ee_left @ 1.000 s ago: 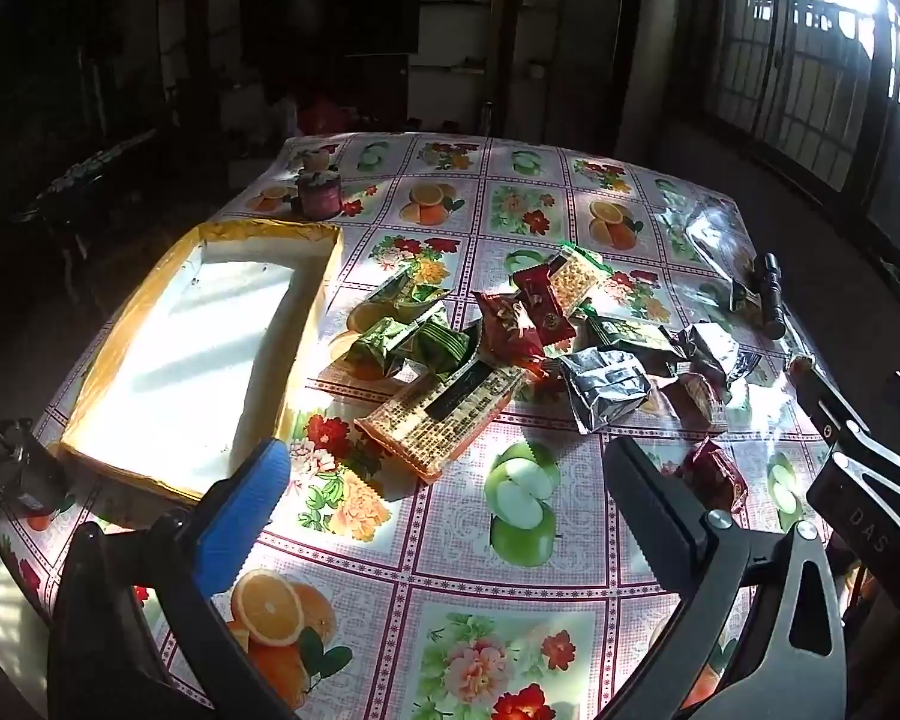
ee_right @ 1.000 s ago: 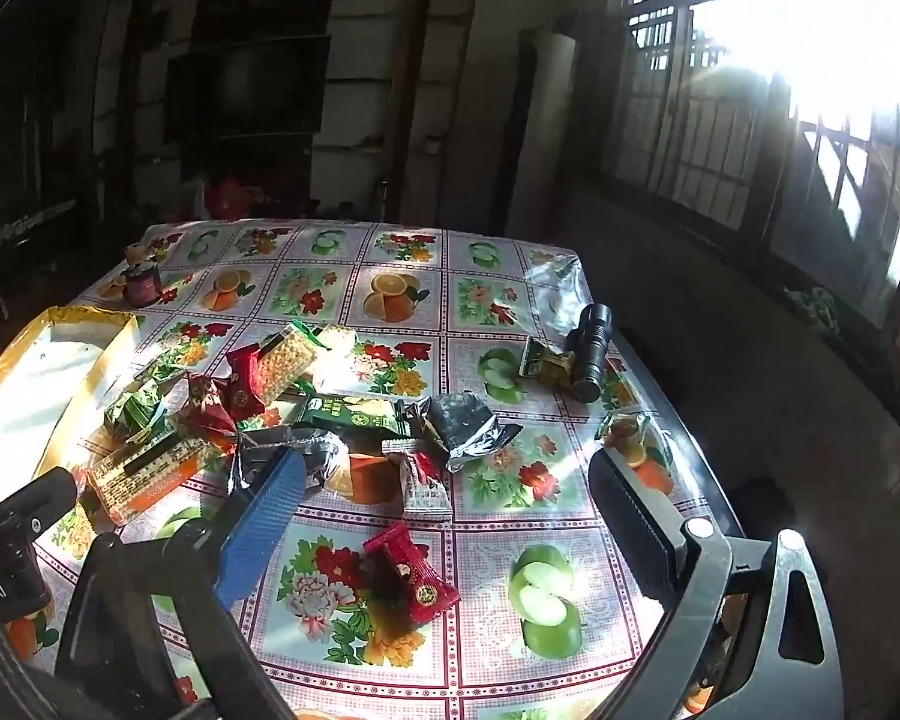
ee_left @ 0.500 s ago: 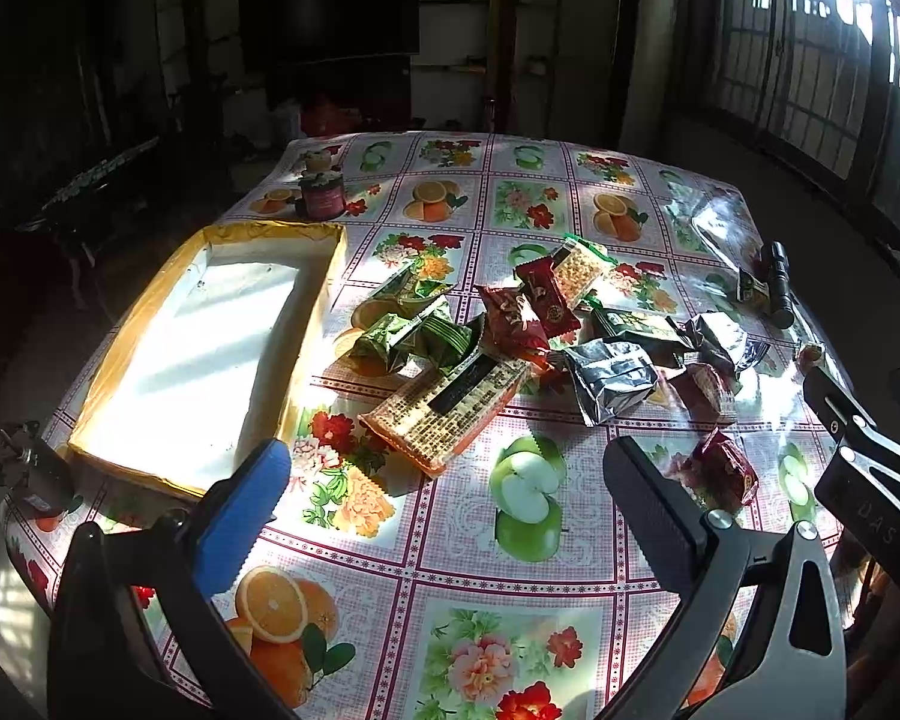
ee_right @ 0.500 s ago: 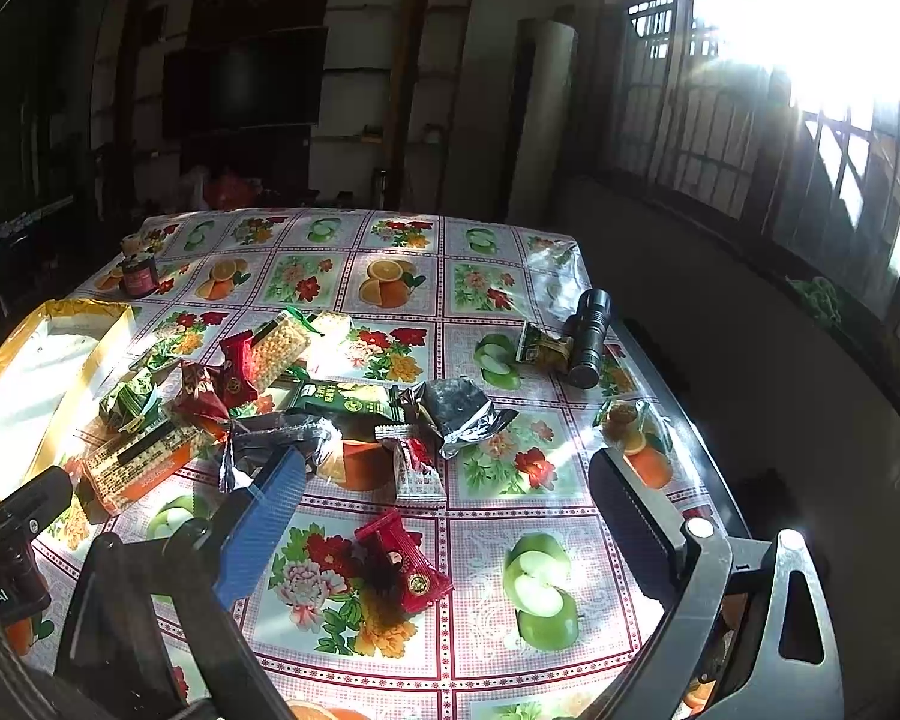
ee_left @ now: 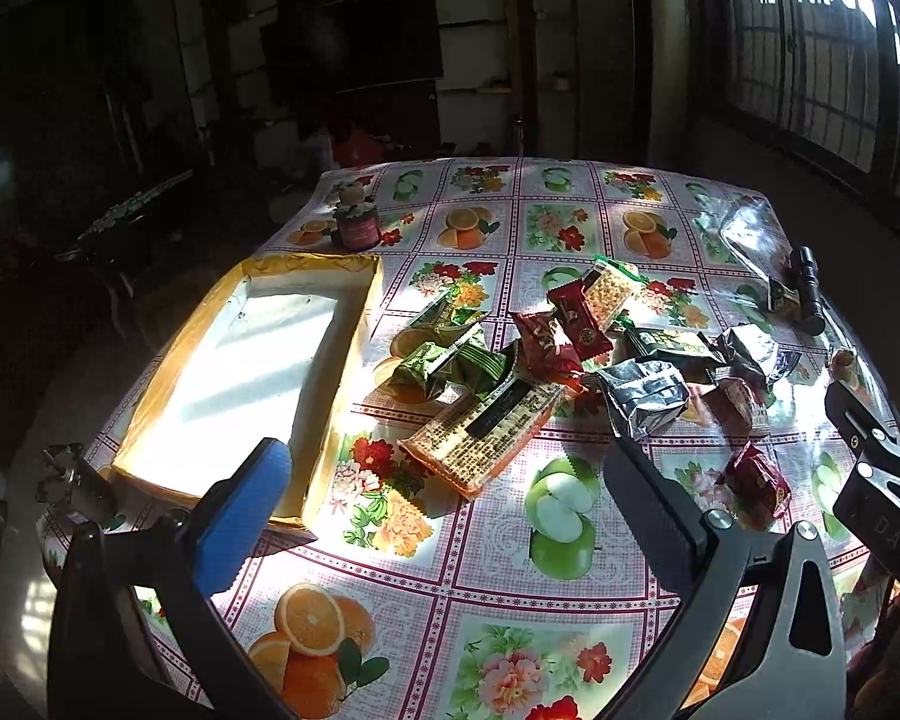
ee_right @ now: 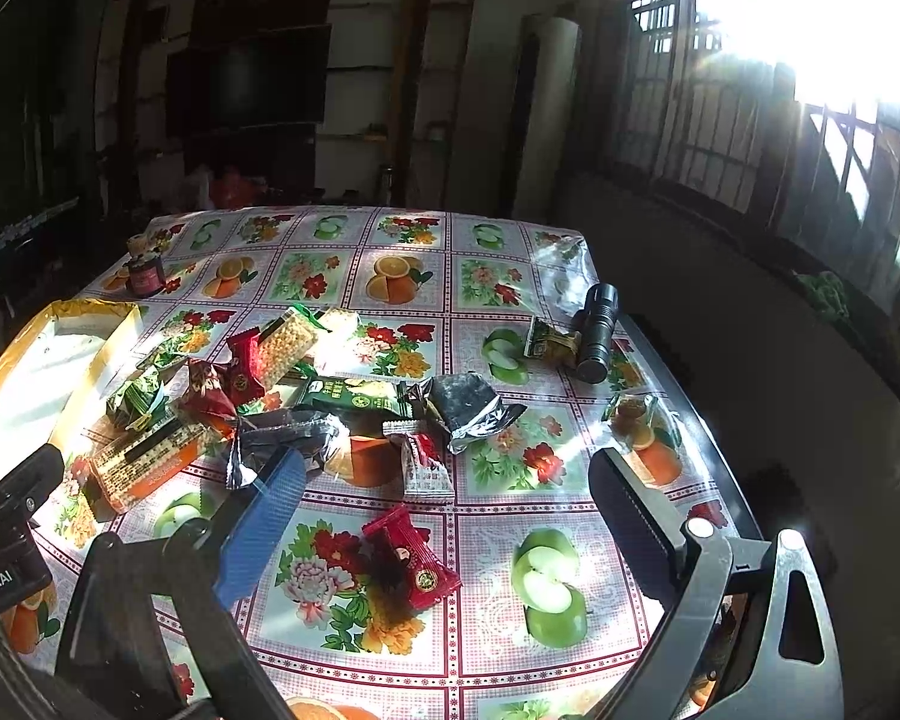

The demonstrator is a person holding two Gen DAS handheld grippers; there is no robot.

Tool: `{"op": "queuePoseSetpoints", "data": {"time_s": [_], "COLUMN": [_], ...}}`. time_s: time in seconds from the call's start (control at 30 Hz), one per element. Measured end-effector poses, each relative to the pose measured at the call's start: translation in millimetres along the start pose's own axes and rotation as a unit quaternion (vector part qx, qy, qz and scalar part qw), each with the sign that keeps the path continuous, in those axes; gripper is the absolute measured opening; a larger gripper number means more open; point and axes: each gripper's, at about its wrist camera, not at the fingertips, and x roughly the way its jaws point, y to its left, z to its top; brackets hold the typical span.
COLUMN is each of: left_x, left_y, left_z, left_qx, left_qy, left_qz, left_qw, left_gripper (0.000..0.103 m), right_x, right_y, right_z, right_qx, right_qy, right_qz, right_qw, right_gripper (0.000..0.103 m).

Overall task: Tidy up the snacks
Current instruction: 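Move both tools toward the snack pile on the table, then grasp the cracker pack with the left tool while the right tool grasps a red candy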

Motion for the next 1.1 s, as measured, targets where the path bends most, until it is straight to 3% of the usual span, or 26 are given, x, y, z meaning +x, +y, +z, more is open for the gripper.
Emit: {"op": "queuePoseSetpoints", "data": {"time_s": [0.3, 0.47, 0.6, 0.77, 0.9, 1.1], "left_x": [2.8, 7.1, 14.6, 17.9, 33.9, 56.8], "left_y": [-1.9, -3.0, 7.0, 18.9, 19.5, 9.2], "left_z": [0.2, 1.2, 1.1, -2.7, -5.0, -17.2], "left_qx": [0.002, 0.002, -0.02, -0.025, -0.002, 0.053], "left_qy": [0.006, 0.016, 0.023, -0.015, 0.033, 0.073], "left_qz": [-0.018, -0.048, -0.114, -0.173, -0.209, -0.183], "left_qw": [0.9998, 0.9987, 0.993, 0.9845, 0.9774, 0.9789], "left_gripper": [0.103, 0.103, 0.103, 0.103, 0.103, 0.103], "right_x": [1.8, 7.5, 14.6, 22.3, 29.1, 38.4], "right_y": [-2.1, -6.1, -11.2, -18.3, -21.5, -30.2], "right_z": [-1.6, -4.2, -7.6, -19.3, -28.8, -36.7], "right_qx": [0.0, 0.005, 0.02, 0.044, 0.047, 0.049], "right_qy": [0.005, 0.016, 0.036, 0.049, 0.063, 0.082], "right_qz": [0.0, 0.013, 0.061, 0.136, 0.163, 0.174], "right_qw": [1.0, 1.0, 0.997, 0.988, 0.983, 0.98], "right_gripper": [0.096, 0.096, 0.096, 0.096, 0.096, 0.096]}}
